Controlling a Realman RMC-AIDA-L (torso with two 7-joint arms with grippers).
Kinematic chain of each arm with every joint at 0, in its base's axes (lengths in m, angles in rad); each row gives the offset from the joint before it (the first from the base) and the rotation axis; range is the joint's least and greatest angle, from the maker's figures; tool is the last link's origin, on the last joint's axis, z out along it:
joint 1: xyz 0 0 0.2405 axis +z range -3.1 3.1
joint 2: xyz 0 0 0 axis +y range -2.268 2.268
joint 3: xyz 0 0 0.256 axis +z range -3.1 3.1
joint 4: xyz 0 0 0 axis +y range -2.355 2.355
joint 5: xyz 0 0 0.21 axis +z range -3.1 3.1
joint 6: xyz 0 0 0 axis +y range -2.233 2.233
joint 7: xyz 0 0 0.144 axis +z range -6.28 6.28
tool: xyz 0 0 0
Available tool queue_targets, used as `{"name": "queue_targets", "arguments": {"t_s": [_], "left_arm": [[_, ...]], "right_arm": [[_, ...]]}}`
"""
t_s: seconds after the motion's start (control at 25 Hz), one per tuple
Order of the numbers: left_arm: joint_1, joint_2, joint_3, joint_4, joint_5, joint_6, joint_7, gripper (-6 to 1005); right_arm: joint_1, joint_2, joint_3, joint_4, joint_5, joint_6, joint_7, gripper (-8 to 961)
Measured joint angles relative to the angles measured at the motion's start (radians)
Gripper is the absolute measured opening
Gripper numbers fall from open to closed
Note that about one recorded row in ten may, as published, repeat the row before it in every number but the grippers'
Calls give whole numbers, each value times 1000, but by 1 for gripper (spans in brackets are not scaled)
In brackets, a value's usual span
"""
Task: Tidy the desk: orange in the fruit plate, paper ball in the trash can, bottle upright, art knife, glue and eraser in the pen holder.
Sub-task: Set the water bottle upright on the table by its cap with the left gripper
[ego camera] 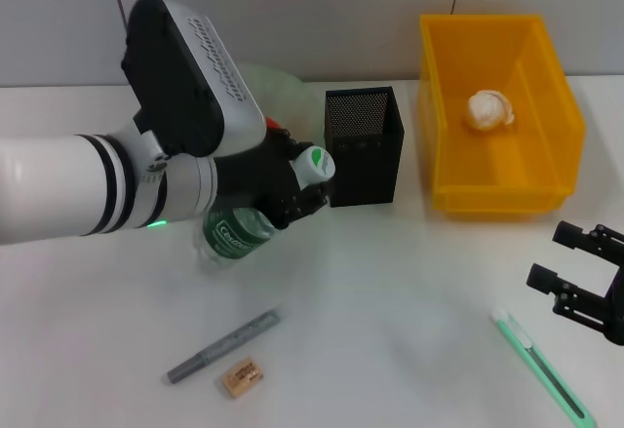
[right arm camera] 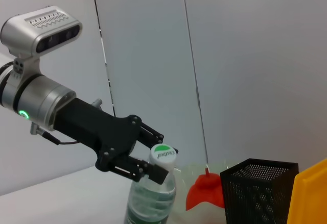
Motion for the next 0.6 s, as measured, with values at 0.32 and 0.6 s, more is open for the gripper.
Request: {"name": "queue_targets", "arguments": {"t_s": [0.32,0.6], "left_arm": [[19,1,-29,0,-37,-2,-9,445],[29,1,-36,4,-49,-2,-23,445]], "right_arm": [[0,1,0,7,1,0,8,694],[0,3,0,7,1,0,8,694]]}}
